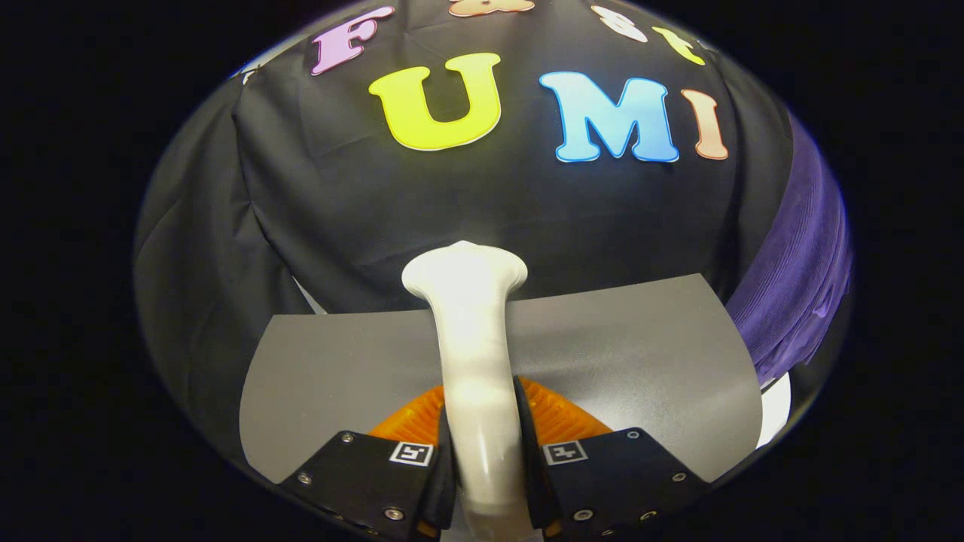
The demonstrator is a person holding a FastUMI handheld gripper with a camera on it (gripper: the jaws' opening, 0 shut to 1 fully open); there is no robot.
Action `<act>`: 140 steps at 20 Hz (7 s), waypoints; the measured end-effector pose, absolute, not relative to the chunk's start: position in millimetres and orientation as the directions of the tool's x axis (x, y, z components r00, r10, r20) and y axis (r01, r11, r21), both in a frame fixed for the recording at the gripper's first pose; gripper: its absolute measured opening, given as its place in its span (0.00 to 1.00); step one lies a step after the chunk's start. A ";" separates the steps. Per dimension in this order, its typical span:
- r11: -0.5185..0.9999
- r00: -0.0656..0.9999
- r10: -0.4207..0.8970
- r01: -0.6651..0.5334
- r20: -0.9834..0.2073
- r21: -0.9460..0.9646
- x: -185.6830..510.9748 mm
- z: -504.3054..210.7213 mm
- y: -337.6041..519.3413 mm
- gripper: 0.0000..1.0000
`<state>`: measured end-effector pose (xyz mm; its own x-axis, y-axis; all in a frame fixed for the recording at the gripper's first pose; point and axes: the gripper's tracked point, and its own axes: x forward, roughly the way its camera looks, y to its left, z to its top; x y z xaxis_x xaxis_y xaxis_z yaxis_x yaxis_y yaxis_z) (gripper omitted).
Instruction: Iron the clothes twice with a garment steamer, once on the left side and once on the right side.
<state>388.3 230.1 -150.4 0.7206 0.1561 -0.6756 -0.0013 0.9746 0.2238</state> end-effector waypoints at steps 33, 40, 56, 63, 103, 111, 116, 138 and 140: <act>0.986 0.967 0.126 -0.096 -0.222 0.140 115.6 -44.7 10.1 0.37; 0.992 0.980 0.097 -0.081 -0.173 0.099 89.3 -37.2 -51.2 0.38; 0.972 0.978 -0.208 0.207 -0.005 0.115 151.9 51.1 -154.3 0.38; 0.962 0.963 -0.257 0.248 0.080 0.111 177.9 87.3 -162.5 0.38; 0.922 0.903 -0.380 0.387 -0.201 -0.003 233.9 -98.5 -170.7 0.38; 0.919 0.889 -0.385 0.394 -0.249 -0.014 232.0 -137.5 -168.3 0.38; 0.915 0.882 -0.387 0.403 -0.270 0.003 228.9 -161.0 -167.7 0.38; 0.878 0.815 -0.434 0.478 -0.384 0.021 215.1 -223.4 -163.7 0.39; 0.876 0.797 -0.438 0.483 -0.415 0.003 211.8 -240.7 -162.3 0.39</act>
